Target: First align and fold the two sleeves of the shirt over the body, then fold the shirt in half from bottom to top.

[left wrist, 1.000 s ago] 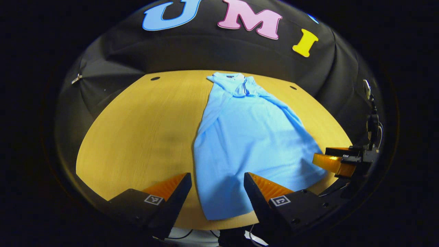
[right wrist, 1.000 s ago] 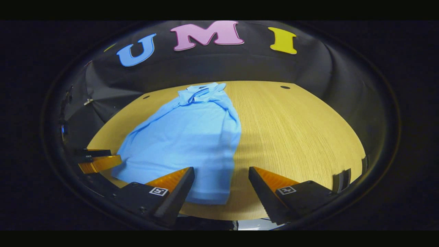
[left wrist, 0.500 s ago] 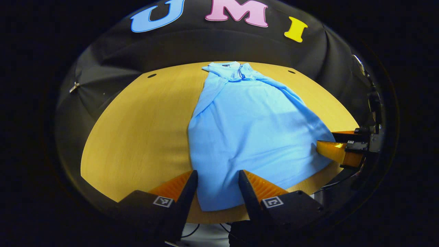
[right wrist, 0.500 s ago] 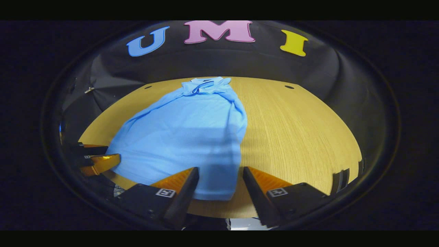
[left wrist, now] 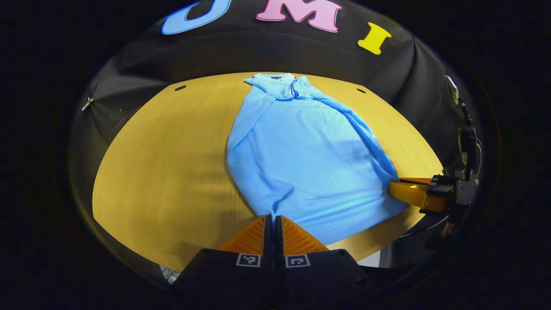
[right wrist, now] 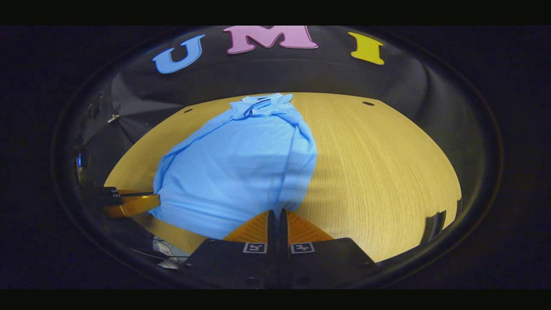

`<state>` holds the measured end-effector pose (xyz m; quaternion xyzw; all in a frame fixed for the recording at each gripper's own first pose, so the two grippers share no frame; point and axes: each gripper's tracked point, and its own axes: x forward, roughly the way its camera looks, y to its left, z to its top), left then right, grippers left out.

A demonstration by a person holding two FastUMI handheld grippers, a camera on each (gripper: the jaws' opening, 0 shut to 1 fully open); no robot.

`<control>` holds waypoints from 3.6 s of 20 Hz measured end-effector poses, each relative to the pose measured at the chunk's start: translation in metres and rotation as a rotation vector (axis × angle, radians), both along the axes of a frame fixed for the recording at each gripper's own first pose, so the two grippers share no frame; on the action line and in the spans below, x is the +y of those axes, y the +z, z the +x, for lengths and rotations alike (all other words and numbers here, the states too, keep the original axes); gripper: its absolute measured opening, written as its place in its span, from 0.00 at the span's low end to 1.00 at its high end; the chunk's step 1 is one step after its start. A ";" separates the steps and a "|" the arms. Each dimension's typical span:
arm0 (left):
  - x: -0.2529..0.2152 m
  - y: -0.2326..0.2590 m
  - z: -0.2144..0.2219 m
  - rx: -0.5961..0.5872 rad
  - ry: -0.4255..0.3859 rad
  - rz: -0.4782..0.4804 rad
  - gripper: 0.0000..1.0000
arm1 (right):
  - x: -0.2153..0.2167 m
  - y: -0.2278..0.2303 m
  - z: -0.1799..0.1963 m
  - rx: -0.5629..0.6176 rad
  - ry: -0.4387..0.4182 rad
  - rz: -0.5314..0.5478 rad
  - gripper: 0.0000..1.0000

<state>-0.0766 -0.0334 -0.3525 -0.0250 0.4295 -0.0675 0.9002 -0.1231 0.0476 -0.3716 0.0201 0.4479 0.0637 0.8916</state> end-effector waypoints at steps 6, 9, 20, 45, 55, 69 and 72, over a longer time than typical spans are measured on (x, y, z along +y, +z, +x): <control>0.002 0.014 0.005 0.055 0.036 -0.024 0.06 | -0.002 0.012 0.010 0.067 0.009 0.056 0.08; -0.001 0.050 0.017 0.016 0.040 -0.027 0.06 | -0.001 0.045 0.034 0.025 0.036 0.064 0.05; -0.004 0.190 0.151 -0.218 0.040 -0.046 0.06 | 0.000 0.166 0.202 -0.224 0.060 0.113 0.05; 0.048 0.111 0.543 -0.379 0.076 0.026 0.06 | 0.003 0.045 0.560 -0.349 -0.002 0.036 0.00; 0.055 0.150 0.519 -0.538 0.101 0.065 0.99 | -0.006 0.068 0.522 -0.392 -0.041 0.012 0.85; 0.028 0.422 0.248 -0.896 -0.013 0.023 0.99 | -0.020 0.364 0.304 -0.781 -0.050 -0.005 0.99; 0.022 0.447 0.186 -0.920 -0.029 0.016 0.99 | -0.016 0.408 0.251 -0.850 -0.046 -0.028 0.99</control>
